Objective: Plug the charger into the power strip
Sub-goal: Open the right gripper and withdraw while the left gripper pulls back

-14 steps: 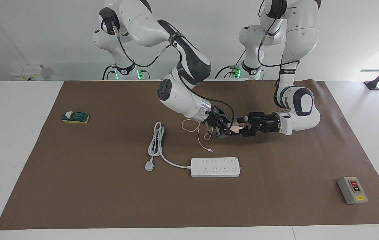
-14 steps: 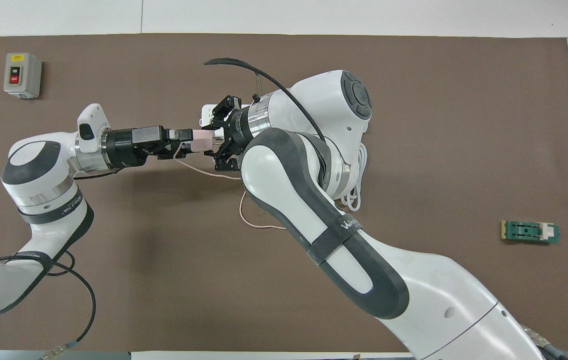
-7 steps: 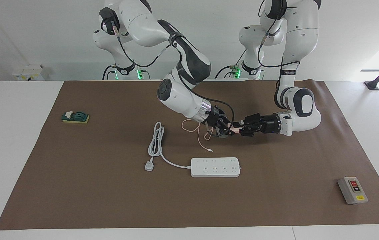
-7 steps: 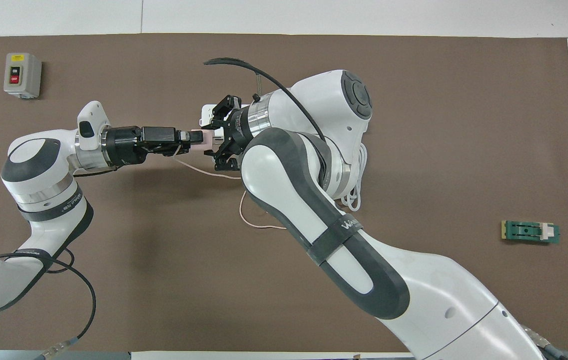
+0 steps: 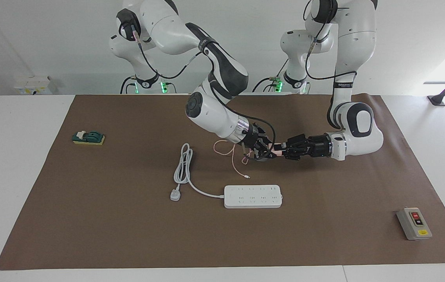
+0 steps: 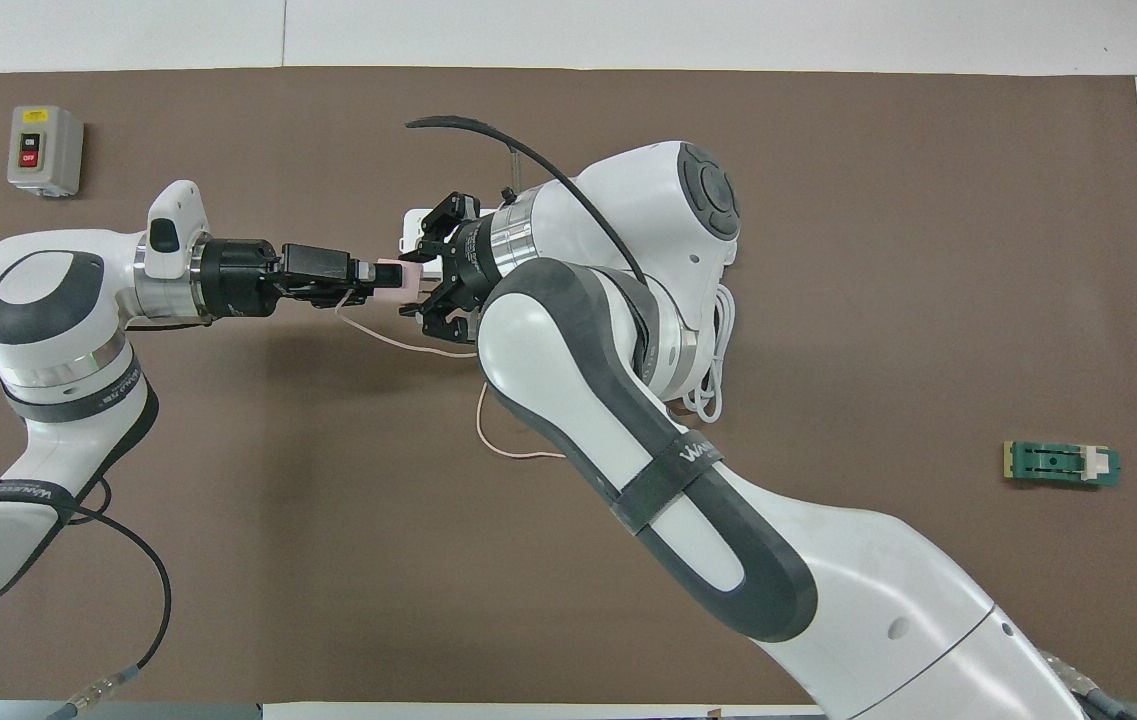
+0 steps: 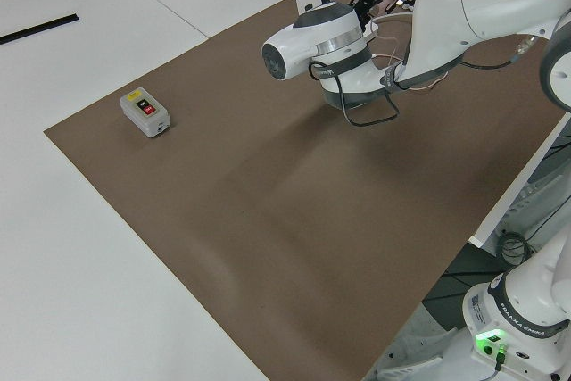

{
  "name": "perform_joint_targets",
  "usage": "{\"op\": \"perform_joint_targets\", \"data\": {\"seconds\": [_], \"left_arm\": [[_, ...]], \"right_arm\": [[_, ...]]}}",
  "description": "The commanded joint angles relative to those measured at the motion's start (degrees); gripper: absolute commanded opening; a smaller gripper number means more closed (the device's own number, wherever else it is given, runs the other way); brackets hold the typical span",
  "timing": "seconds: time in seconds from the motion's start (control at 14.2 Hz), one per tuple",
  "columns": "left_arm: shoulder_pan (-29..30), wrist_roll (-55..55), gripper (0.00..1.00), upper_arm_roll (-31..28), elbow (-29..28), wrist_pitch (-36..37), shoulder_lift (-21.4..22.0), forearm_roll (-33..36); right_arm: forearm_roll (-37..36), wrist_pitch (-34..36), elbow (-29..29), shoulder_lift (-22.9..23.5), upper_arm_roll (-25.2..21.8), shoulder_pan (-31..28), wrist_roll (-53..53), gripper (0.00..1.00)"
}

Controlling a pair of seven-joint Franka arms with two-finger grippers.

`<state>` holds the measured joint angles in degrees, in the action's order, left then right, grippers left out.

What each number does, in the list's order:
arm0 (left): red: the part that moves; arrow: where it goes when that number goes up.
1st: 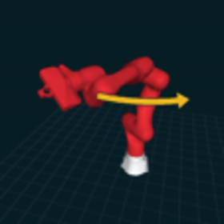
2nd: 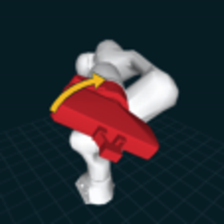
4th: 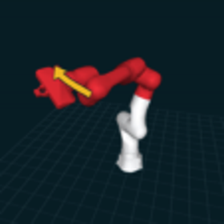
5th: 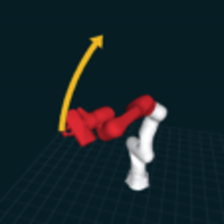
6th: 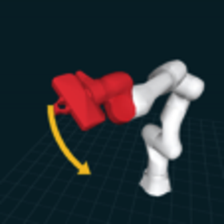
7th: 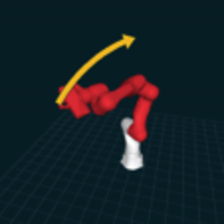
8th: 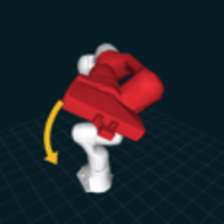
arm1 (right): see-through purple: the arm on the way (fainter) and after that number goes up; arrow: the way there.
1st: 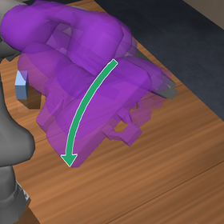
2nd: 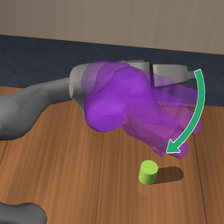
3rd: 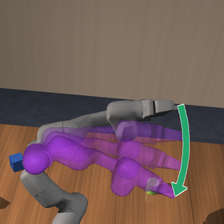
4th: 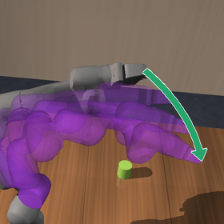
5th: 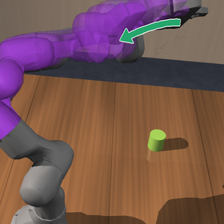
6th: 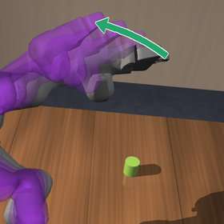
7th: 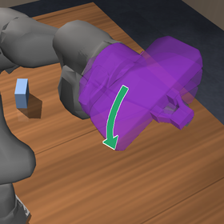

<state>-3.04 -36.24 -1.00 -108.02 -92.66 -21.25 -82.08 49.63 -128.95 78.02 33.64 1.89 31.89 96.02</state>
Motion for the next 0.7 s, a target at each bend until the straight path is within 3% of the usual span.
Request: {"op": "perform_joint_targets", "data": {"seconds": [0.0, 0.21, 0.42, 0.63], "left_arm": [[2.07, 11.16, 0.00, -0.32, 7.10, 3.88, -0.55, 6.74], [4.35, 19.36, 0.00, -0.32, 12.83, 6.87, -0.55, 16.68], [6.64, 20.94, 0.00, -0.32, 15.46, 8.10, -0.46, 23.69], [6.29, 25.77, 0.00, -0.32, 23.00, 8.46, -0.46, 35.72]], "right_arm": [[0.03, 0.10, -0.94, 0.73, -0.22, -0.69, -0.58, 1.00], [0.29, 0.89, -0.94, 0.64, -0.40, -1.12, -0.40, 1.00], [0.11, 4.74, -0.94, 0.29, -0.58, -4.98, -0.40, 1.00], [-0.33, 9.23, -0.94, -1.12, -0.66, -9.37, -0.49, 1.00]]}}
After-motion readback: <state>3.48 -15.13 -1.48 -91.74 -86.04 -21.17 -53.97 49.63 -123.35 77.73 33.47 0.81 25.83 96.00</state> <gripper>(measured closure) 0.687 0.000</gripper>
